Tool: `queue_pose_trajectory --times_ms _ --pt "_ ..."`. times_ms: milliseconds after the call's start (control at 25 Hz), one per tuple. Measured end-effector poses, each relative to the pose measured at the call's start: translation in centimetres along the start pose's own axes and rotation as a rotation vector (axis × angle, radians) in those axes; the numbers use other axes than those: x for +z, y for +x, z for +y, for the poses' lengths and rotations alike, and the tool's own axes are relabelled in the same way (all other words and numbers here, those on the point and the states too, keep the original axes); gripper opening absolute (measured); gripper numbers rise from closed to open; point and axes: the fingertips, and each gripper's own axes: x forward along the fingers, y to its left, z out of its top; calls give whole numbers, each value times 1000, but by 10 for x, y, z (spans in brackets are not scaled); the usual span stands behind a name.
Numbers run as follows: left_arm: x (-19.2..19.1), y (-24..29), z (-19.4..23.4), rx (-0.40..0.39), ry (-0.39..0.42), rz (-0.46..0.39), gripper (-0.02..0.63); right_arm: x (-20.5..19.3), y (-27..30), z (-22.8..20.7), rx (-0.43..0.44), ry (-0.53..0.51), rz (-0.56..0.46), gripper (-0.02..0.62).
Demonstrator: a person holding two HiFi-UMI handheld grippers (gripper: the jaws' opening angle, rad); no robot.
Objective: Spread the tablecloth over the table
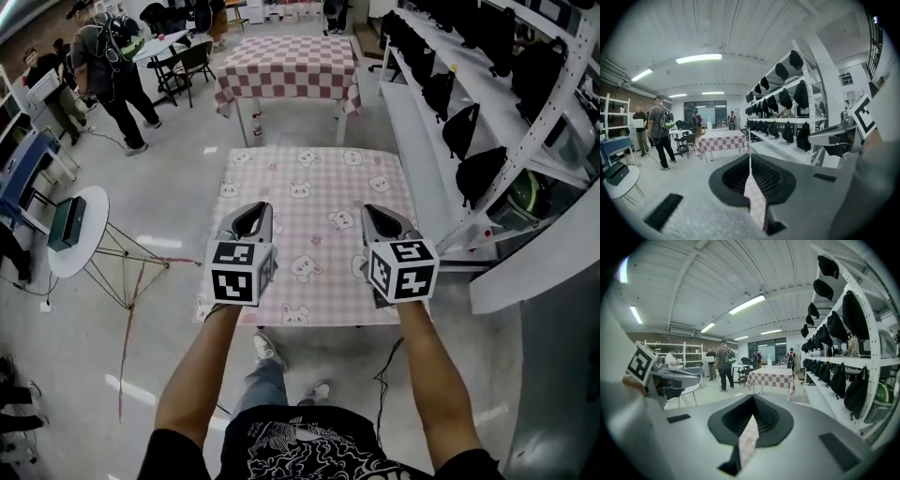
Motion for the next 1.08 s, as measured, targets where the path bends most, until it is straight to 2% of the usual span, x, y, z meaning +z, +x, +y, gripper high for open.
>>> queue_pose_trajectory --times_ms 280,480,720,1080 --pt "2 -29 -7 18 48 9 2 2 -25 10 30 -20 -9 3" --pt "1 -35 -22 -14 85 10 2 5 -35 15 54 -40 -17 3" --pt "-5 -35 -36 -66 83 33 2 2 -43 18 76 -57 -16 3" --pt "-4 -34 -39 -66 82 35 2 -1 -48 12 67 -50 -18 3"
